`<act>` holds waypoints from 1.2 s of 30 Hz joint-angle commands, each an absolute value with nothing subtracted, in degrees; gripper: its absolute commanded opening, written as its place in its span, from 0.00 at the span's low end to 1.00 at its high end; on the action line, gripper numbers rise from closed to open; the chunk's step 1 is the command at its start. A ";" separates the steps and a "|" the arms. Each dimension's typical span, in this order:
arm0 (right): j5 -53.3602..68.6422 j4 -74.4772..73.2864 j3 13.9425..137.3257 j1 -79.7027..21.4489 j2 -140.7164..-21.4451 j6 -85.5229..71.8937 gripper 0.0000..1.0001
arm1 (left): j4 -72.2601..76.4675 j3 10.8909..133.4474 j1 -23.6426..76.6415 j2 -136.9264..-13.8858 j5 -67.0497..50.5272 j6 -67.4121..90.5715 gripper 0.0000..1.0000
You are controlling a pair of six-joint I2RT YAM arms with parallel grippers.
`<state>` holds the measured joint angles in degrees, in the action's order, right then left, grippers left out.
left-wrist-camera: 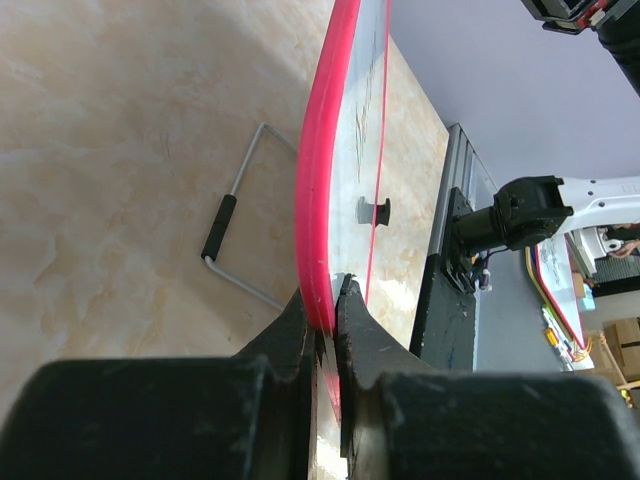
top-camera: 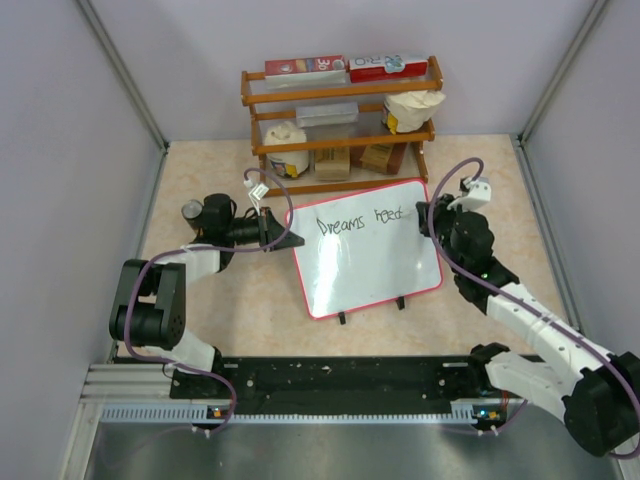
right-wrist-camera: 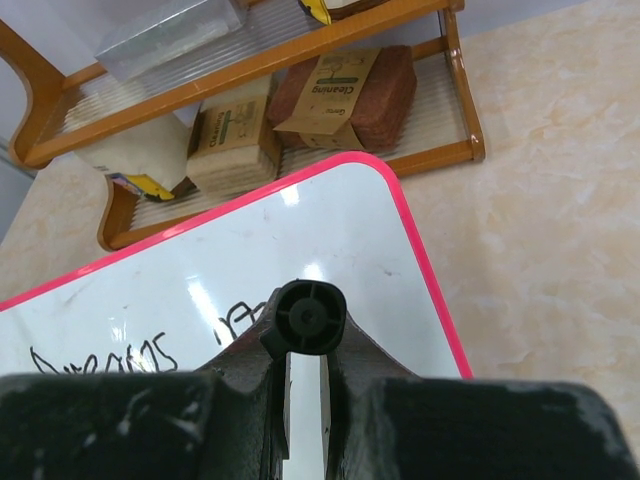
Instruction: Write a sentence on the whiteboard
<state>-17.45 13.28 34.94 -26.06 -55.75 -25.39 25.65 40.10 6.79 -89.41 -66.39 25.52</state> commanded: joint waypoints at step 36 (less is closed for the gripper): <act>-11.26 8.53 34.89 -25.49 -40.69 -22.94 0.00 | 24.96 38.85 8.53 -90.79 -61.44 12.83 0.00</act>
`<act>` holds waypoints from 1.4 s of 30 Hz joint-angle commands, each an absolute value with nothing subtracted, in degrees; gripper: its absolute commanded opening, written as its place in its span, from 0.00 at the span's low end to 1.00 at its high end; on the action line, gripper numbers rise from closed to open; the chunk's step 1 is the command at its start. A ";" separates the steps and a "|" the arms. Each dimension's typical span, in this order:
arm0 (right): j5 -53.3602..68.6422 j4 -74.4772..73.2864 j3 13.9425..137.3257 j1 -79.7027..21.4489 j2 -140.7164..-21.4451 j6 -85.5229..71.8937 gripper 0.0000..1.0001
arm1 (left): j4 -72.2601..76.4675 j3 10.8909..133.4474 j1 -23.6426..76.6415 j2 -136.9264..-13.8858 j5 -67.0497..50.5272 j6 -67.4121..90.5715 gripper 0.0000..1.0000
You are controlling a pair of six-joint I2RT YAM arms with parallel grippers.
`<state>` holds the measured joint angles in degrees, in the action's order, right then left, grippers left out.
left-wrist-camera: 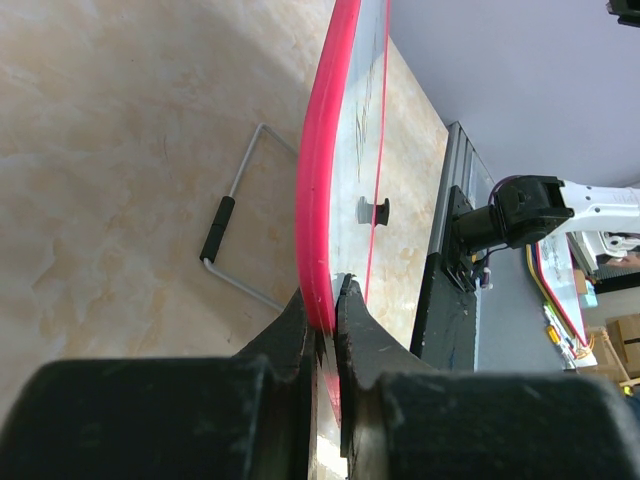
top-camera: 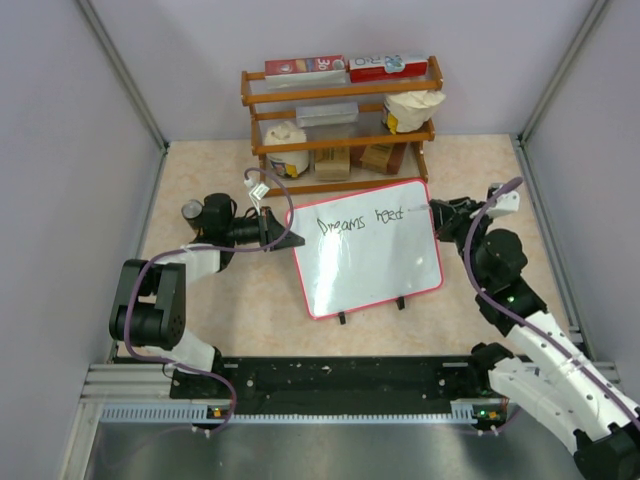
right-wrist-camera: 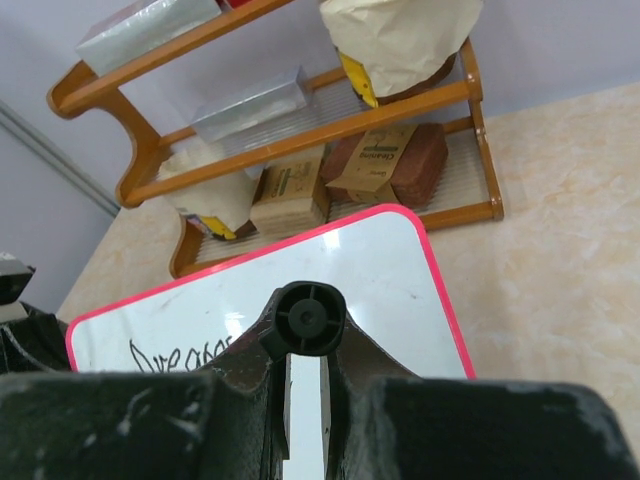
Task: Write a sentence on the whiteboard
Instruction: Write a sentence on the whiteboard, then place the whiteboard at the center of the board.
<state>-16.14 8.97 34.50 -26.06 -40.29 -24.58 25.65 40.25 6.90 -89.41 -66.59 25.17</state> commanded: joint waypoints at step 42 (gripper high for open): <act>-14.85 11.43 34.54 -39.55 -47.54 -19.78 0.00 | 24.96 38.58 8.53 -89.91 -60.29 12.83 0.00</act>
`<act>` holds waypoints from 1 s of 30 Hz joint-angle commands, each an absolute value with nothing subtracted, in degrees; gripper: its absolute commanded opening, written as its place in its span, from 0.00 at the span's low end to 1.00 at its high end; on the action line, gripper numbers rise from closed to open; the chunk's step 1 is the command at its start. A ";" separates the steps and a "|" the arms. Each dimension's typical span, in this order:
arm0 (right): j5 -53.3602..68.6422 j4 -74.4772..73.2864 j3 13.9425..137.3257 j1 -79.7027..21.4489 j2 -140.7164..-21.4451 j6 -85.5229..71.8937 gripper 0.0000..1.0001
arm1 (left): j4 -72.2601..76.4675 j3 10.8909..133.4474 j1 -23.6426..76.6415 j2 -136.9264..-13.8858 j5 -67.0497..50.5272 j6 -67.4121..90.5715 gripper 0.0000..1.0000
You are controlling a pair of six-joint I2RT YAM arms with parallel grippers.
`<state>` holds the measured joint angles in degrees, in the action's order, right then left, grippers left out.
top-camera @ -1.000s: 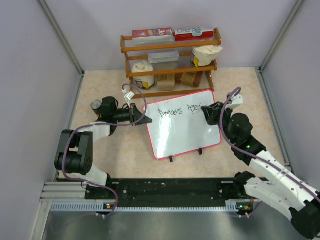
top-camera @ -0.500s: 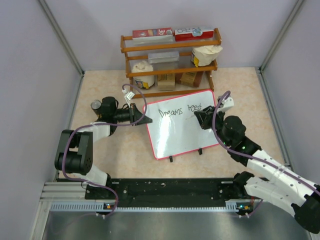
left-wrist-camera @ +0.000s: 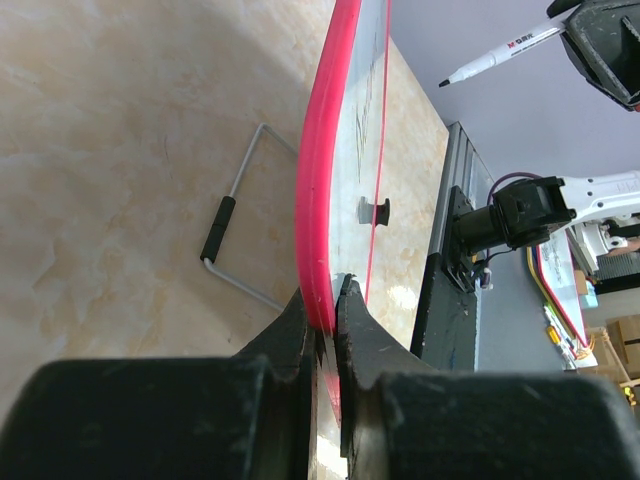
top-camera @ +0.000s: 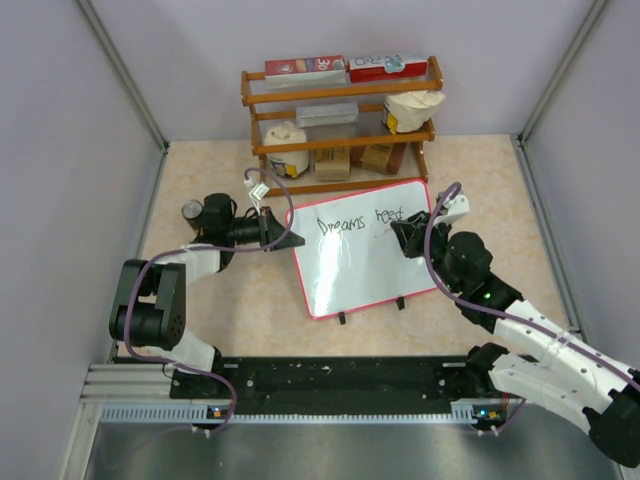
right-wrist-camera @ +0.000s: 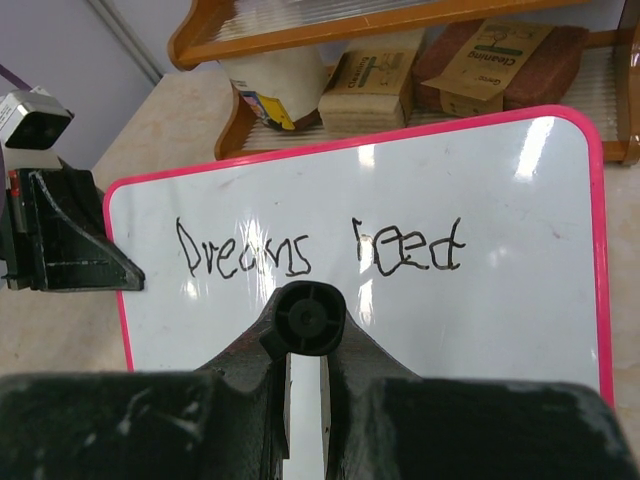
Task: Write a sentence on the whiteboard
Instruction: Place the whiteboard at the center of the board.
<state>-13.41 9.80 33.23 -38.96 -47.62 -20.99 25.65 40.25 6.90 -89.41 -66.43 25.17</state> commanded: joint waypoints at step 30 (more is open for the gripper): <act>-0.18 0.18 14.07 -39.46 -28.75 -44.73 0.00 | 24.61 38.76 8.53 -90.00 -59.94 12.74 0.00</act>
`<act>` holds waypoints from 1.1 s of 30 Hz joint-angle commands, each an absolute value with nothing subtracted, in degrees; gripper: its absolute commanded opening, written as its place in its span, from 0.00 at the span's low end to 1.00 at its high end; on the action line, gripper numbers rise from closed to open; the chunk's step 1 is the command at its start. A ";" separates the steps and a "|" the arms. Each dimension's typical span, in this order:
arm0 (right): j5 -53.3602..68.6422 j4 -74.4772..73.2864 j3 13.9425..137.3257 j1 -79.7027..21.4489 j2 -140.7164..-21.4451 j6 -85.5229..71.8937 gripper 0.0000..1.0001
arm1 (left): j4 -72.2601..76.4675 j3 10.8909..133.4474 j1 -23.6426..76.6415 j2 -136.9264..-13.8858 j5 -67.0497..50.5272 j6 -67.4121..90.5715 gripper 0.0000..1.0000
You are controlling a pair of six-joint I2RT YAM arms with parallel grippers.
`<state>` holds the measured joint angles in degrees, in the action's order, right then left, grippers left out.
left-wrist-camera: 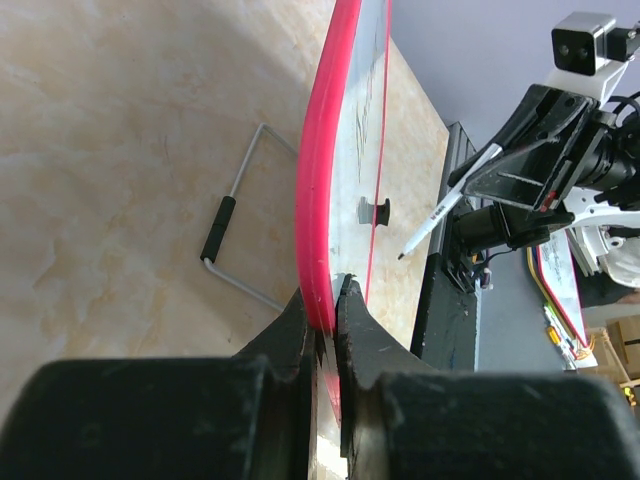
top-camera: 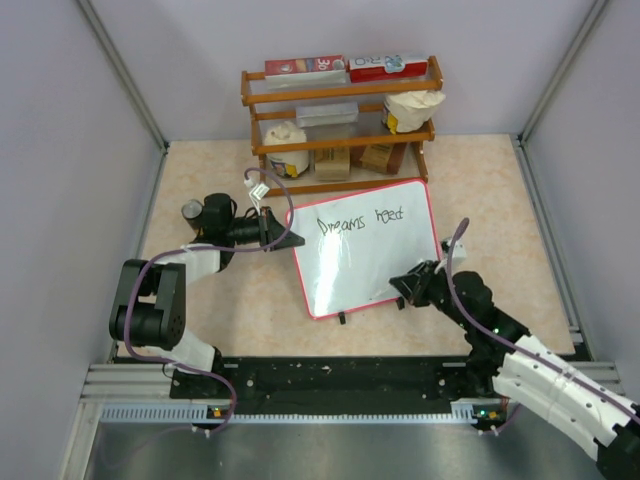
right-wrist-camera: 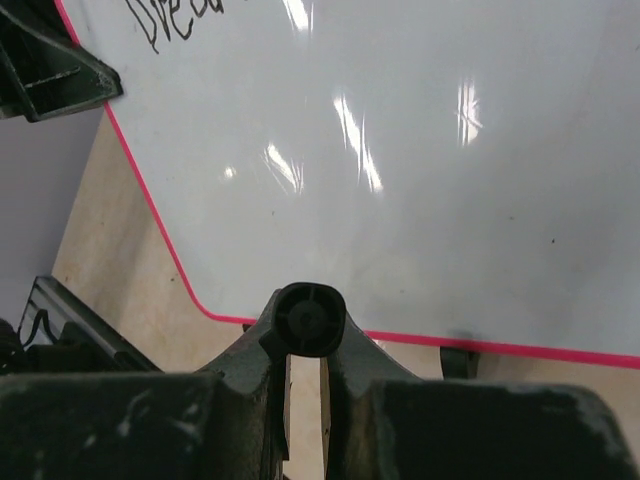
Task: Write a sentence on the whiteboard
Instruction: Place the whiteboard at the center of the board.
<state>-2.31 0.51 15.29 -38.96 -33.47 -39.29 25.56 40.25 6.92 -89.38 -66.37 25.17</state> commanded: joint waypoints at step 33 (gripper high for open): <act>0.18 -13.54 15.82 -39.46 -21.36 -45.79 0.00 | 24.26 36.92 8.53 -85.17 -57.22 10.72 0.60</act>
